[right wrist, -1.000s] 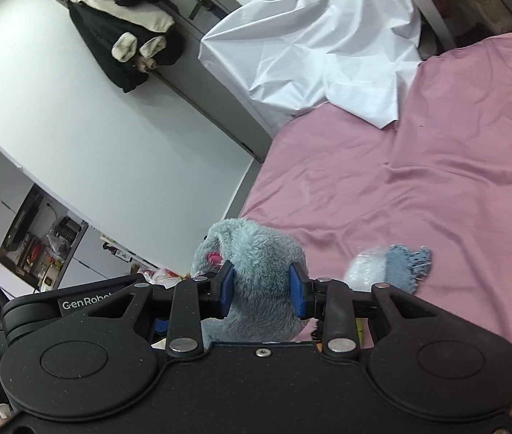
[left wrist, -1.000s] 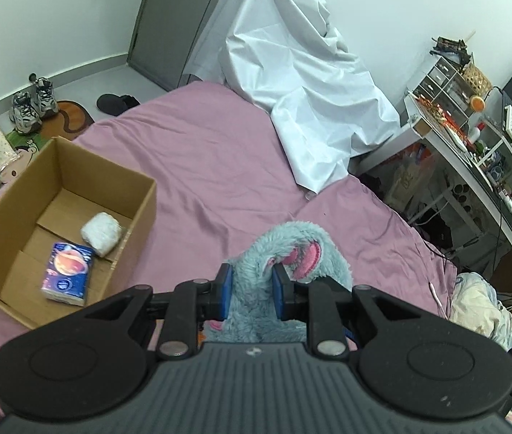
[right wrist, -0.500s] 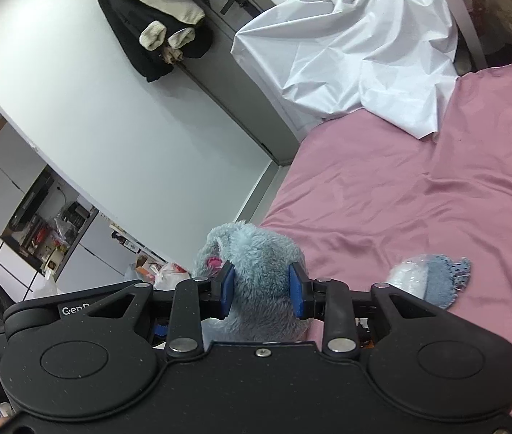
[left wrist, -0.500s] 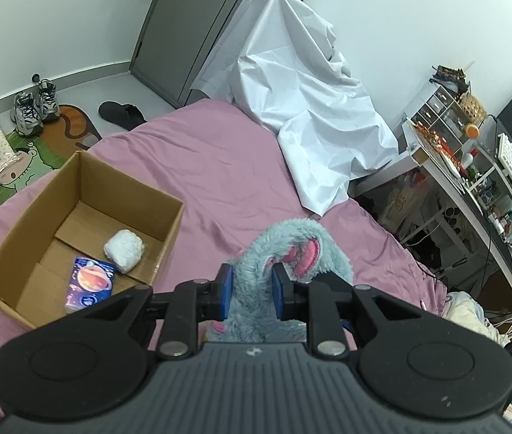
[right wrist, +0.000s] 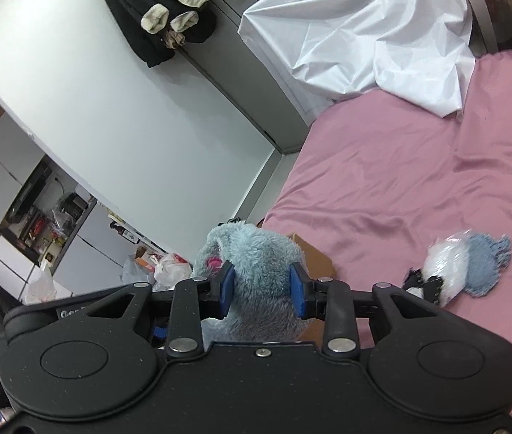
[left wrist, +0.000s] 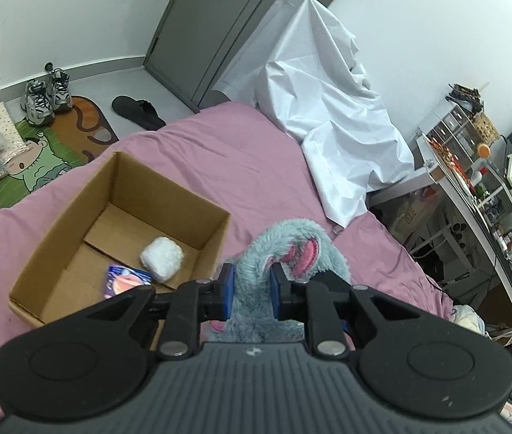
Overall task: Organize soft objects
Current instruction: 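Carry the plush slipper with the left tool over the box, then lower the plush slipper into the box and open the left tool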
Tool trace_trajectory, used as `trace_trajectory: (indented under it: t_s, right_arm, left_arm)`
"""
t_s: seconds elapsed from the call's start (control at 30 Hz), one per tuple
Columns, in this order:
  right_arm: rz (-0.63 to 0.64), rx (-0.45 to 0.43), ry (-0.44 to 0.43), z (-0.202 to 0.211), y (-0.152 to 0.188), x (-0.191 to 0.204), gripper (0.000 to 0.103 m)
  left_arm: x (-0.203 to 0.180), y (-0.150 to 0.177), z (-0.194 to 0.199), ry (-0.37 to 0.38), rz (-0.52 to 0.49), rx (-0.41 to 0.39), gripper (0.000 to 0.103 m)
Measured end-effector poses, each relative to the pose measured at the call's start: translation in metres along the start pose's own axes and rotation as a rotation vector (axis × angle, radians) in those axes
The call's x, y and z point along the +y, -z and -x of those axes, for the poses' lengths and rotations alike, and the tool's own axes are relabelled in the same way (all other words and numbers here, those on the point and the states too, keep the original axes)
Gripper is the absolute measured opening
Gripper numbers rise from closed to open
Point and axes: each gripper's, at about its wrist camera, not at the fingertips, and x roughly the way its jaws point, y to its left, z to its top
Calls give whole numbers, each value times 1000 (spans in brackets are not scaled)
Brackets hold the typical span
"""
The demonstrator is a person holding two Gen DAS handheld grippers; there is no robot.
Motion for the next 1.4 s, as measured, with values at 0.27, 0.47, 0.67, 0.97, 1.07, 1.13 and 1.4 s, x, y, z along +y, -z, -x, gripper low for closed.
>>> trace_trajectory:
  t_s: [0.27,0.47,0.67,0.97,1.07,1.13,1.4]
  right_arm:
    - [-11,37,0,-40,15,16,33]
    - [-16,62,16,-66,23,25,33]
    - [-6,76,45,-88,25,31,34]
    - [-1,89,96,-112,27,34,45]
    - [3,91,125,-114,29,32,47]
    - [-7,97,136,-115,29,30,47]
    - [-5,93,148,-110,28,32,52]
  left_arm:
    - [44,-14,-7,-27,54,5,18]
    - [72,-25,-20,-40,81,20,18]
    - [88,-37,-36,-37,97,34,18]
    - [102,-48,-62,-106,51,43,18]
    - [105,-49,-69,-109,52,54,18]
    - [107,-49,-72,-117,55,58,19]
    - [104,-53,-67,-176,59,68,36]
